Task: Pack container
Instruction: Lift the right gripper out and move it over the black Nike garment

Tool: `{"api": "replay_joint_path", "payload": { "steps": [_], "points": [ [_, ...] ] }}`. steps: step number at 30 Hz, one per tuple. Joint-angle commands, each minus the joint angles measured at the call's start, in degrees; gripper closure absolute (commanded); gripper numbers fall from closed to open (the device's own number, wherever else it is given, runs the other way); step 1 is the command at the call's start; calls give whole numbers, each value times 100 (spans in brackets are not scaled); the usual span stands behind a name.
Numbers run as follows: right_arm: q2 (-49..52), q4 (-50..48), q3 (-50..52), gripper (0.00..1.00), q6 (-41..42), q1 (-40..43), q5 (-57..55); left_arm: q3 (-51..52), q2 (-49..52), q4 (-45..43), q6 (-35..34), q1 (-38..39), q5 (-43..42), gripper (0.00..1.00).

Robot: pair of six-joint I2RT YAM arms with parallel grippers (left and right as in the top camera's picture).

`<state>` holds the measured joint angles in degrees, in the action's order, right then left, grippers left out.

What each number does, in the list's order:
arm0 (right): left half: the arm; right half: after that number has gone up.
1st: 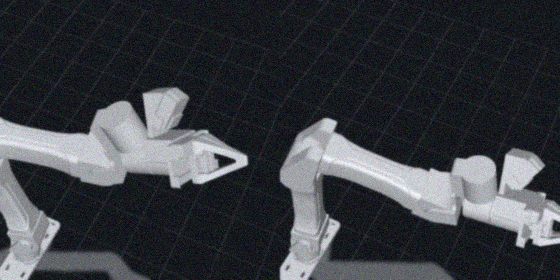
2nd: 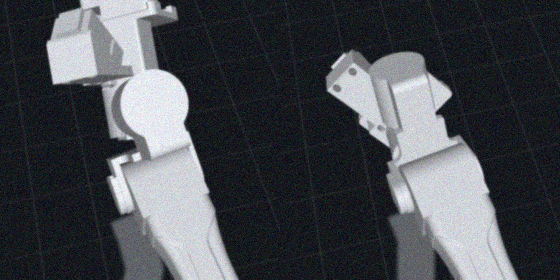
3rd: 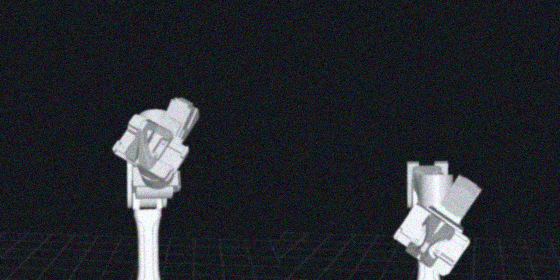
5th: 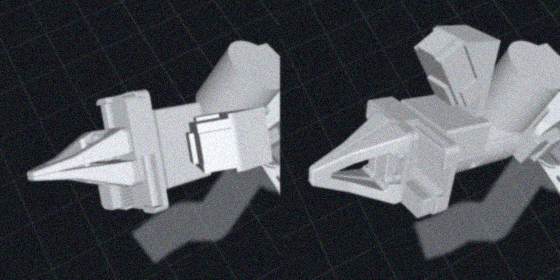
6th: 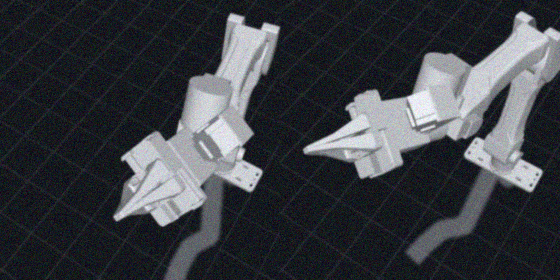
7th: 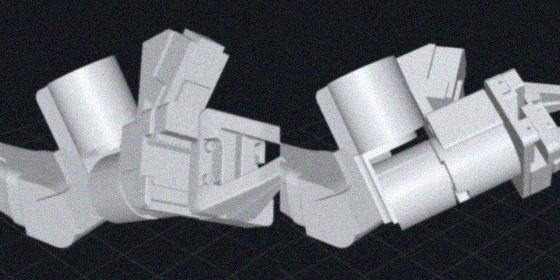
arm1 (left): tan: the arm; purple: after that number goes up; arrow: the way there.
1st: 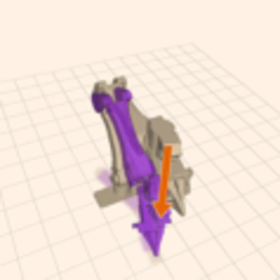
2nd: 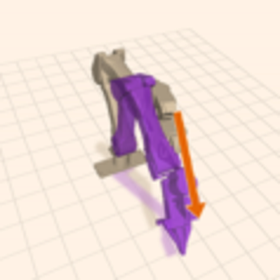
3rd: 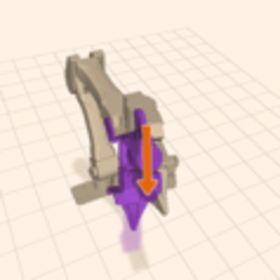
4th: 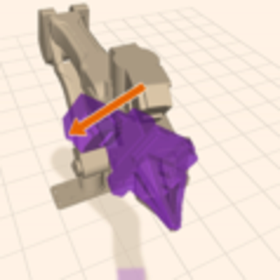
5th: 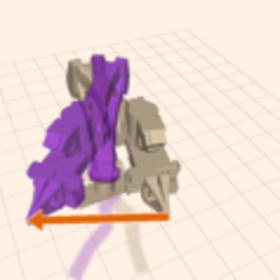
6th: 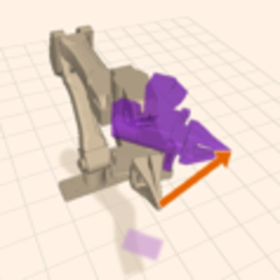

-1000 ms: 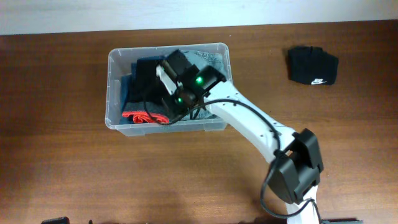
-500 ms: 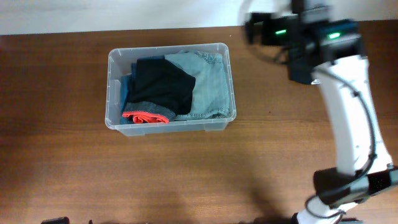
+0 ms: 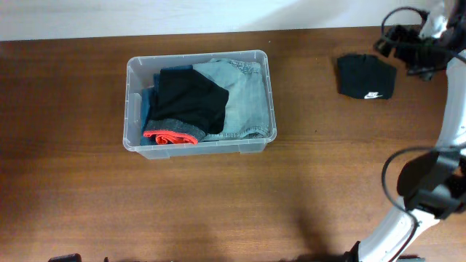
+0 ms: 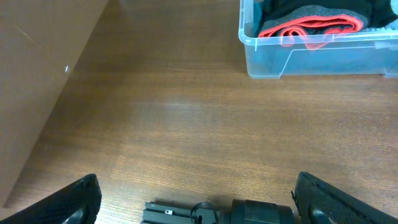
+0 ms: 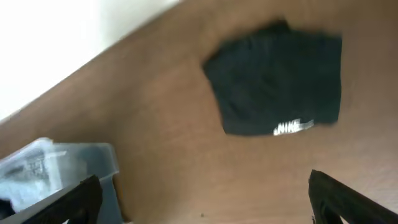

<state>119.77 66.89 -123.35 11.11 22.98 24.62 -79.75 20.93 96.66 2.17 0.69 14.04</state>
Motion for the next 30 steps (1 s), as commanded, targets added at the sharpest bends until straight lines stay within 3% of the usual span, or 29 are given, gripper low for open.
{"api": "replay_joint_path", "payload": {
  "steps": [1,10,13,20,30],
  "points": [
    [337,42,44,1,1185,142,348,11,-11,0,4,28,96,1],
    [529,-730,59,1,3781,155,264,11,-11,0,4,28,96,1],
    [535,-789,63,1,4291,157,-157,11,-11,0,4,28,96,1],
    [634,-857,603,1,4964,216,-623,11,-11,0,4,28,96,1],
    [636,-2549,2044,1,4507,216,-448,11,-11,0,4,28,96,1]
  ]
}}
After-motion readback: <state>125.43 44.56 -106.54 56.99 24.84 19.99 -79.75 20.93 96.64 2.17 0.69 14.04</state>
